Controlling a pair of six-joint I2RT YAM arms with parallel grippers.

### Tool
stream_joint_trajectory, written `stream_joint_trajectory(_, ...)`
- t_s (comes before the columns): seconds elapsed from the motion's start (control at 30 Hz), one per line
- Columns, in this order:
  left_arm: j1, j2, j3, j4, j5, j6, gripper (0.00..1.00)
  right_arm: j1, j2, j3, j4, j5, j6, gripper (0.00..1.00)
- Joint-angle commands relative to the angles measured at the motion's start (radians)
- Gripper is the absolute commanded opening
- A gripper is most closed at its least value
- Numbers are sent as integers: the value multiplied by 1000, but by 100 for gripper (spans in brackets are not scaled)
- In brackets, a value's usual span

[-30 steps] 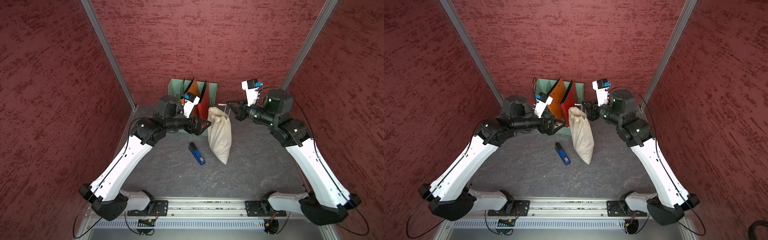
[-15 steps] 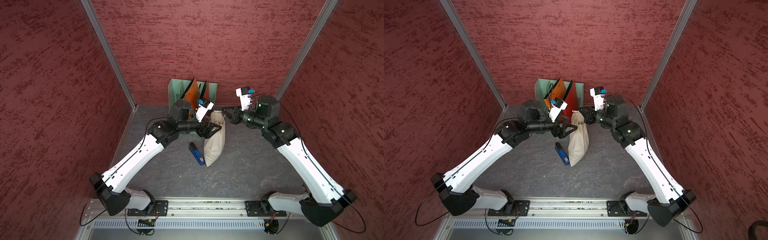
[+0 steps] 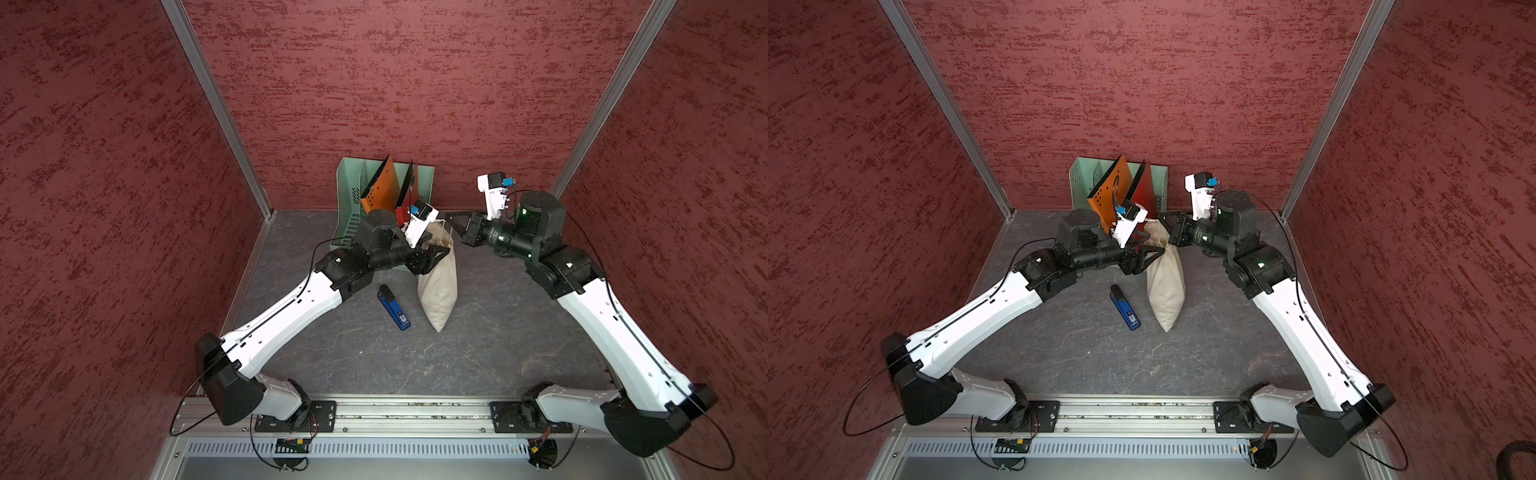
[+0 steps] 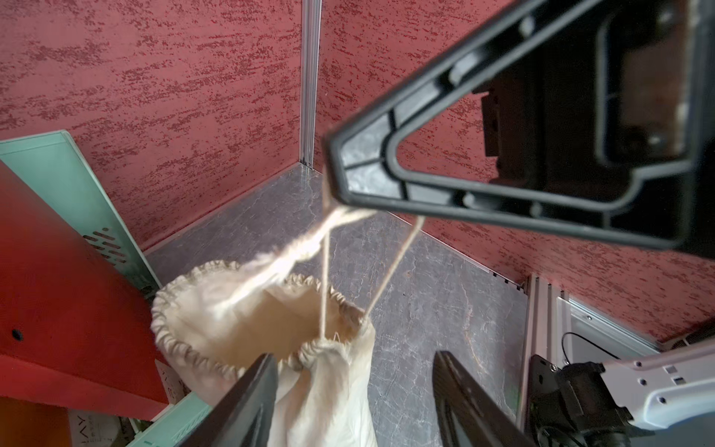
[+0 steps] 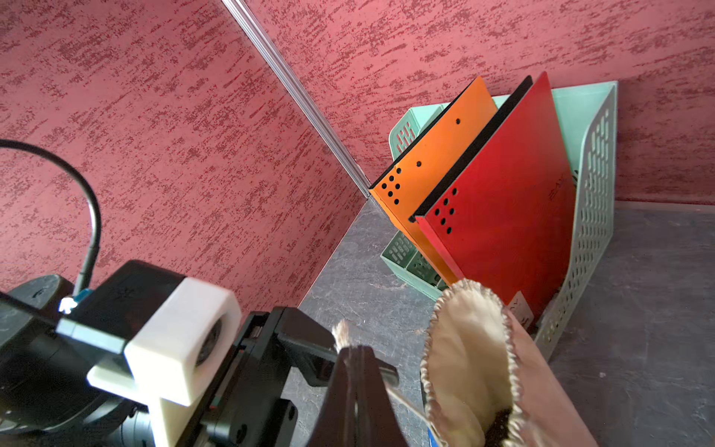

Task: Close the soil bag
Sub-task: Frap the soil bag at the center of the board.

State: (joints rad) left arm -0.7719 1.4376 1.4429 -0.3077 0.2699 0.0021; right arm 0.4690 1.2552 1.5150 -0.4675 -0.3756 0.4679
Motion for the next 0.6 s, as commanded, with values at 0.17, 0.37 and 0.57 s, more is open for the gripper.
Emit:
stream_joint_trajectory(0.17, -25, 91, 59, 75, -68, 46, 67, -6, -31, 10, 142, -29, 29, 0)
stream_joint_trajectory(0.37, -25, 117, 73, 124, -123, 25, 59, -6, -42, -2, 154, -29, 38, 0)
stream_joint_trajectory(0.57, -26, 119, 76, 145, -142, 14, 50, -7, -52, -13, 166, -29, 56, 0)
